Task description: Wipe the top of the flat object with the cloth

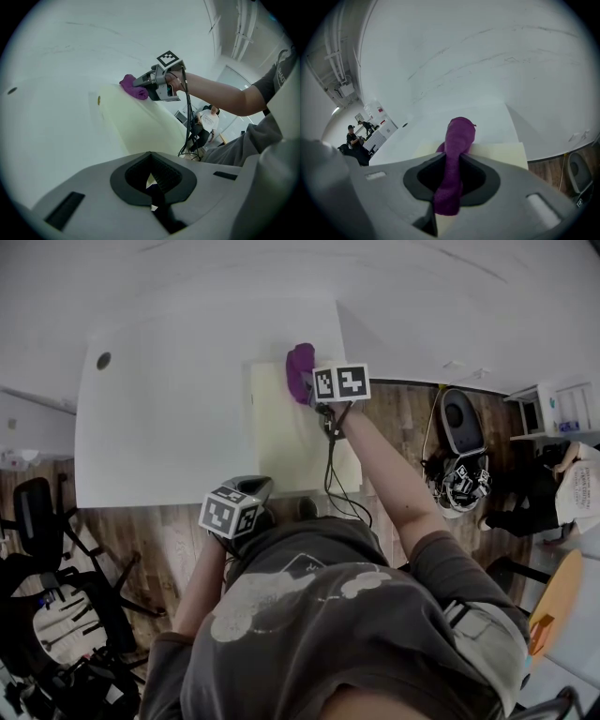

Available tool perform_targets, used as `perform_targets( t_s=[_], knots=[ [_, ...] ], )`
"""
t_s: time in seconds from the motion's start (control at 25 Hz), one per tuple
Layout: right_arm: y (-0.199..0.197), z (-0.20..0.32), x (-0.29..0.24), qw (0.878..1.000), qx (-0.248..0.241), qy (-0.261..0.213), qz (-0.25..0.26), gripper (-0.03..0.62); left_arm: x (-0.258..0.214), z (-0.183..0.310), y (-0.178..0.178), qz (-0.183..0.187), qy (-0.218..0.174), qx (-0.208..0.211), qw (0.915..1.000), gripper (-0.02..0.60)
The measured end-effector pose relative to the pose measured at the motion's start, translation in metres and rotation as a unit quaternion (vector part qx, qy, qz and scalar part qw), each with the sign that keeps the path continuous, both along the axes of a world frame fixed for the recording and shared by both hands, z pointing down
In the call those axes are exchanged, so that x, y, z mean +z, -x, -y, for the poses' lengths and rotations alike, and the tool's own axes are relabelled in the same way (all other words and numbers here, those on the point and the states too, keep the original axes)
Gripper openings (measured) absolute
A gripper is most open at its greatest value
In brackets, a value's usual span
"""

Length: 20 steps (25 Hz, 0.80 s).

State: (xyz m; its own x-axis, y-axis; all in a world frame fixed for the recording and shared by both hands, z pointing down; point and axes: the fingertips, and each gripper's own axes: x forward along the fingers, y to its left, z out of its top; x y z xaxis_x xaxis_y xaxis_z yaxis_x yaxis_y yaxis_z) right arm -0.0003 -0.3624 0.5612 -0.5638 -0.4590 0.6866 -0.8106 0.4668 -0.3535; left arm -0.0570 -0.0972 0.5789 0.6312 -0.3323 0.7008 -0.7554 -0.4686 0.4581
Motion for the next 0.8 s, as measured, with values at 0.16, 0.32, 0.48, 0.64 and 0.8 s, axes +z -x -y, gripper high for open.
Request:
perform_targets(
  t_s=[0.16,0.32,0.48,0.64,0.8],
  knots=[
    [-0.012,0.0,-0.001,1.0,0.007,-0.005,-0.003,0.075,-0.001,0.0,-0.001,0.002,0.001,0.005,1.0,0.0],
    [-0.028,0.003,0.0,1.0,0.016,-0.007,-0.004,0.075,0.0,0.002,-0.006,0.003,0.001,0.003,1.0,0.0],
    [-0.038,0.005,0.0,1.0,0.028,-0.008,-0.002,0.075,0.0,0.002,-0.004,0.001,0.002,0.001,1.0,0.0],
    [-0.048,0.005,-0.002,0.999,0.035,-0.012,-0.005,0.075,-0.002,0.0,-0.004,0.001,0.001,0.0,1.0,0.0],
    [-0.06,0.007,-0.002,0.999,0.044,-0.013,-0.007,0.075,-0.001,0.001,-0.004,0.0,0.001,-0.003,1.0,0.0]
  ],
)
